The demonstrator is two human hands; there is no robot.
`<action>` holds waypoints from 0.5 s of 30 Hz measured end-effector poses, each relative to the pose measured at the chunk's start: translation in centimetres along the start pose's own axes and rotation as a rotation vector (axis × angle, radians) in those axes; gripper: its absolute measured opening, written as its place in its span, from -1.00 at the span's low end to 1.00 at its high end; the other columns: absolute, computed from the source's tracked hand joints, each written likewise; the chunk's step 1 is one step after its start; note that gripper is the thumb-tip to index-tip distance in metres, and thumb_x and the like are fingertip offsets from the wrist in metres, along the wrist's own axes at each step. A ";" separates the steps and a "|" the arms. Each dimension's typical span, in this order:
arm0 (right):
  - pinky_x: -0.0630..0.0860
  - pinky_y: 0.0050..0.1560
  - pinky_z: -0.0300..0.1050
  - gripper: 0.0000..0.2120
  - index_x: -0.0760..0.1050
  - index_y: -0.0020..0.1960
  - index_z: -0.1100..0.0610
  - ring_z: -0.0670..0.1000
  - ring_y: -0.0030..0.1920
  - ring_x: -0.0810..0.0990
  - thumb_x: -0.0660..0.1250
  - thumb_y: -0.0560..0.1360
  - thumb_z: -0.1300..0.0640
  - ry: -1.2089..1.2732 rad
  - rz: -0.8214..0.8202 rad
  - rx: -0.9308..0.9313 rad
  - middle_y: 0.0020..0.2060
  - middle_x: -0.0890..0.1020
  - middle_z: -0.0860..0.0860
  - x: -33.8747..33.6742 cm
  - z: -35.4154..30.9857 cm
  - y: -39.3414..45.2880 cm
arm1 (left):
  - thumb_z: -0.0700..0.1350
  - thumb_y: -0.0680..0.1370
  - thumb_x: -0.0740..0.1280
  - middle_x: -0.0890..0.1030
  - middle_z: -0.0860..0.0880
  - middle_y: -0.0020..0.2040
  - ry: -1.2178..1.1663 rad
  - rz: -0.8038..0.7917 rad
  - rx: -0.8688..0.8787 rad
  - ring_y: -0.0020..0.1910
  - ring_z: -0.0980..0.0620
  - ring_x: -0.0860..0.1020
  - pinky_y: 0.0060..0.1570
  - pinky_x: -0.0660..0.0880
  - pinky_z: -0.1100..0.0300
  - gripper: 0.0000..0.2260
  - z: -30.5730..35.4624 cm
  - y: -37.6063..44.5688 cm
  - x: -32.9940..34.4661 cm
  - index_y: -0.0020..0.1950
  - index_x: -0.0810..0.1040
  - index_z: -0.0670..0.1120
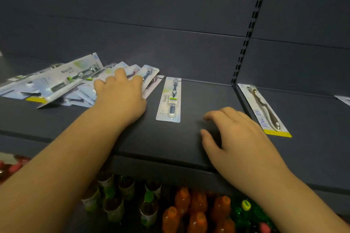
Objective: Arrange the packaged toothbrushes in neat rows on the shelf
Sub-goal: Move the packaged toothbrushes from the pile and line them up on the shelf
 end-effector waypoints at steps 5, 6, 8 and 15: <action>0.40 0.19 -0.11 -0.64 0.42 0.26 -0.09 -0.03 0.17 0.46 0.15 0.55 -0.20 -0.027 -0.052 0.011 0.10 0.50 -0.15 -0.6 -1.0 2.2 | 0.08 0.54 0.17 0.39 -0.13 0.29 -0.078 0.100 0.004 0.23 -0.19 0.37 0.16 0.24 -0.10 -0.63 -0.6 -0.6 0.4 0.34 0.39 0.10; 0.42 0.17 -0.10 -0.65 0.43 0.22 -0.08 -0.03 0.14 0.48 0.14 0.54 -0.23 -0.048 -0.070 0.009 0.08 0.50 -0.14 -0.8 -1.3 2.7 | 0.07 0.54 0.18 0.40 -0.12 0.29 -0.098 0.125 0.005 0.23 -0.18 0.37 0.16 0.24 -0.09 -0.63 -0.7 -0.6 0.4 0.34 0.41 0.10; 0.46 0.06 -0.05 -0.63 0.46 0.07 -0.04 0.00 0.03 0.51 0.12 0.53 -0.29 -0.101 -0.122 0.011 -0.01 0.52 -0.10 -0.9 -1.9 4.1 | 0.05 0.52 0.22 0.41 -0.11 0.29 -0.159 0.172 0.006 0.24 -0.18 0.36 0.17 0.24 -0.10 -0.63 -0.8 -0.6 0.2 0.34 0.41 0.10; 0.37 -0.18 -0.04 -0.46 0.40 -0.15 0.03 0.08 -0.13 0.45 0.02 0.50 -0.43 -0.227 -0.332 0.080 -0.21 0.44 -0.03 1.5 -4.2 10.5 | 0.09 0.50 0.30 0.44 -0.06 0.28 -0.351 0.264 0.070 0.25 -0.16 0.35 0.18 0.35 -0.08 -0.57 -1.2 -0.8 0.1 0.37 0.39 0.14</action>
Point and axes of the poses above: each hand's wrist, its own y-axis towards the middle knuckle, its own x-axis out of the palm, z = x × y, the point moved 1 cm from there along y, towards the middle knuckle
